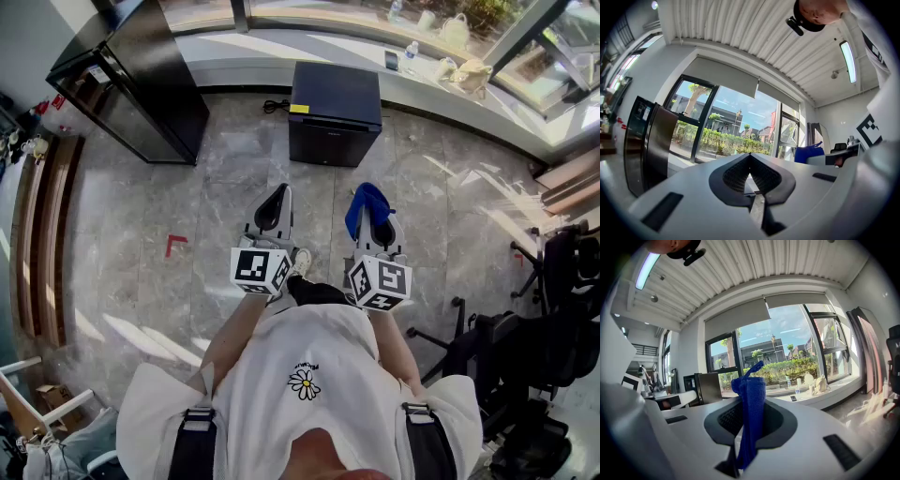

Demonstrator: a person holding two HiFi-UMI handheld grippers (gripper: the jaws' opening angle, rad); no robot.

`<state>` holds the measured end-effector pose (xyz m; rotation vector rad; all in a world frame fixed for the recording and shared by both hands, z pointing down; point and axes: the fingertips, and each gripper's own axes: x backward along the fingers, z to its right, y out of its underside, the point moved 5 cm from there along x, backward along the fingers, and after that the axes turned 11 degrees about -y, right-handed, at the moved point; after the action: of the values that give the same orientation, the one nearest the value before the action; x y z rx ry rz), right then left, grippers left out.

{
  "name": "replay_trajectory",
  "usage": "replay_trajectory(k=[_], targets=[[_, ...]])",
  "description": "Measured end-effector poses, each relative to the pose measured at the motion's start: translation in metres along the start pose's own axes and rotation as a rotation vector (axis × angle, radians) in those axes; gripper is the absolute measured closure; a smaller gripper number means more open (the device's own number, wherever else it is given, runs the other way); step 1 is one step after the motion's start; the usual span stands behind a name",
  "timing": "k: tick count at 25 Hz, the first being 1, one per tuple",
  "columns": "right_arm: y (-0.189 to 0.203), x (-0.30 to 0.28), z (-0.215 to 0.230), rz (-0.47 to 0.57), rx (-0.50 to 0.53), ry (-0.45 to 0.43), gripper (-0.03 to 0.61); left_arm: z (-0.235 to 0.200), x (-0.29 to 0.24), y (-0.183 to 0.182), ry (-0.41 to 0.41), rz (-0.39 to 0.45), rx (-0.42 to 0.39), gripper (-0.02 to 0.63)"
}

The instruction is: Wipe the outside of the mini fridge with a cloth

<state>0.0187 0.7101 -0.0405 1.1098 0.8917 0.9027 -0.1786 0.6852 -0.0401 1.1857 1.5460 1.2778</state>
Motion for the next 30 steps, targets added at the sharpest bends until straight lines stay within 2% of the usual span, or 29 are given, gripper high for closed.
replay_trajectory(k=[8,16,21,26,30], targets=[[-0.022,-0.097,0.004,0.025,-0.023,-0.061,0.515,-0.039,-0.099,-0.021,0.0,0.017,-0.026,0.609],[-0.02,-0.177,0.06,0.014,-0.062,-0.001,0.517,-0.046,-0.208,-0.003,0.062,-0.016,-0.04,0.609],[-0.034,-0.274,0.106,0.026,-0.04,0.015,0.515,-0.068,-0.317,0.006,0.072,-0.003,-0.027,0.609],[-0.08,-0.386,0.144,0.018,-0.01,0.019,0.516,-0.097,-0.434,-0.012,0.065,0.007,-0.035,0.609],[-0.095,-0.455,0.173,0.002,-0.049,0.042,0.515,-0.118,-0.51,-0.012,0.04,-0.023,-0.032,0.609]])
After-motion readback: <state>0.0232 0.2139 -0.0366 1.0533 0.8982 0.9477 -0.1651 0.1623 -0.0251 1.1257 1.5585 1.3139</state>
